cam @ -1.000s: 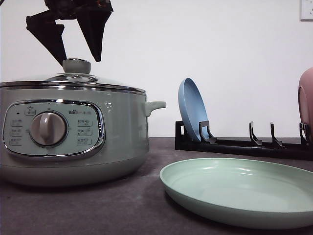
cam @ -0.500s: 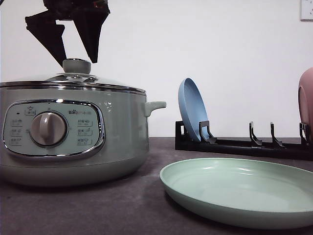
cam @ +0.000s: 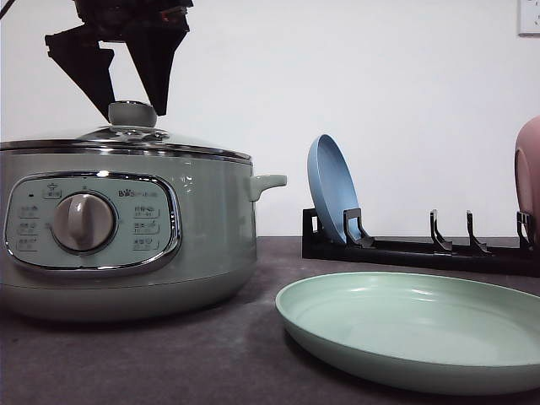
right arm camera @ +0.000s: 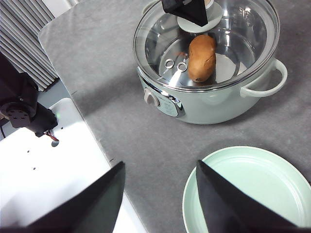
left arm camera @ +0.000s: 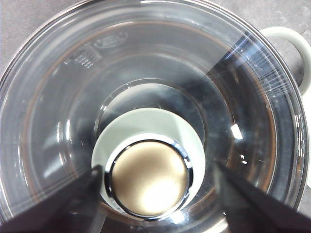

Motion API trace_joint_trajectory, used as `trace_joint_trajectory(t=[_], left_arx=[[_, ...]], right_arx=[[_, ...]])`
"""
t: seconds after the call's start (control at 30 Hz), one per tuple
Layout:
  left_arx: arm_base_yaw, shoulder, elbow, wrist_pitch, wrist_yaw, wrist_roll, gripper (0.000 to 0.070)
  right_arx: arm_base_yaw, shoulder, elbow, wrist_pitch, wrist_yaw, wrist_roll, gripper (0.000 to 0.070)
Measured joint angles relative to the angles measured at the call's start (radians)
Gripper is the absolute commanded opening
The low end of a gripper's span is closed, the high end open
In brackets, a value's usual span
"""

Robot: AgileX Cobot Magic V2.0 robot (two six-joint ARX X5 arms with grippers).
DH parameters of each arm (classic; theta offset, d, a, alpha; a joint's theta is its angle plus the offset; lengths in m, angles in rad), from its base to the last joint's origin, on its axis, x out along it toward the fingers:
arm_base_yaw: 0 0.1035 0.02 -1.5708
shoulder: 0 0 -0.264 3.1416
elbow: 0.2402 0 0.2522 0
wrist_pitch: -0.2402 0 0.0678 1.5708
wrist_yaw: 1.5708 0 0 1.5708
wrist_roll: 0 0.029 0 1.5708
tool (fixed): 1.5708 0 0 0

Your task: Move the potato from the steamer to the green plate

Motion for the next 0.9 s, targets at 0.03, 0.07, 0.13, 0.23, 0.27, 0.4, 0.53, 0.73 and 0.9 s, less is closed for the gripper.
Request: trace_joint_trajectory(t=[0.03, 0.07, 0.13, 0.23, 0.27, 0.4, 0.53, 0.73, 0.9], left_arx=[[0.0, 0.0, 0.0, -0.002, -0.005, 0.0, 0.0296], [0.001, 0.0, 0.0, -0.003, -0.009, 0.0, 0.0296], [0.002, 0.002, 0.002, -0.005, -0.01, 0.0, 0.0296], [0.002, 0.01, 0.01, -0.011, -0.01, 0.0, 0.0283], [0.002, 0.012, 0.013, -0.013, -0.01, 0.0, 0.0261], [0.002, 0.013, 0.016, -0.013, -0.01, 0.009, 0.0041], [0.002, 0.013, 0.018, -0.015, -0.01, 0.019, 0.0], [0.005, 0.008, 0.019, -0.016, -0.01, 0.021, 0.0], [0.021, -0.013, 0.018, -0.018, 0.004, 0.02, 0.0]], right_arx=[[0.0, 0.0, 0.0, 0.0, 0.0, 0.0, 0.0287], [0.0, 0.0, 0.0, 0.0, 0.0, 0.0, 0.0287], [0.0, 0.0, 0.0, 0.0, 0.0, 0.0, 0.0287], [0.0, 0.0, 0.0, 0.0, 0.0, 0.0, 0.0287], [0.0, 0.0, 0.0, 0.0, 0.0, 0.0, 0.0287], [0.0, 0.0, 0.0, 0.0, 0.0, 0.0, 0.0287], [0.0, 0.0, 0.0, 0.0, 0.0, 0.0, 0.0287], [0.0, 0.0, 0.0, 0.0, 0.0, 0.0, 0.0287], [0.0, 0.0, 0.0, 0.002, 0.0, 0.0, 0.0289]])
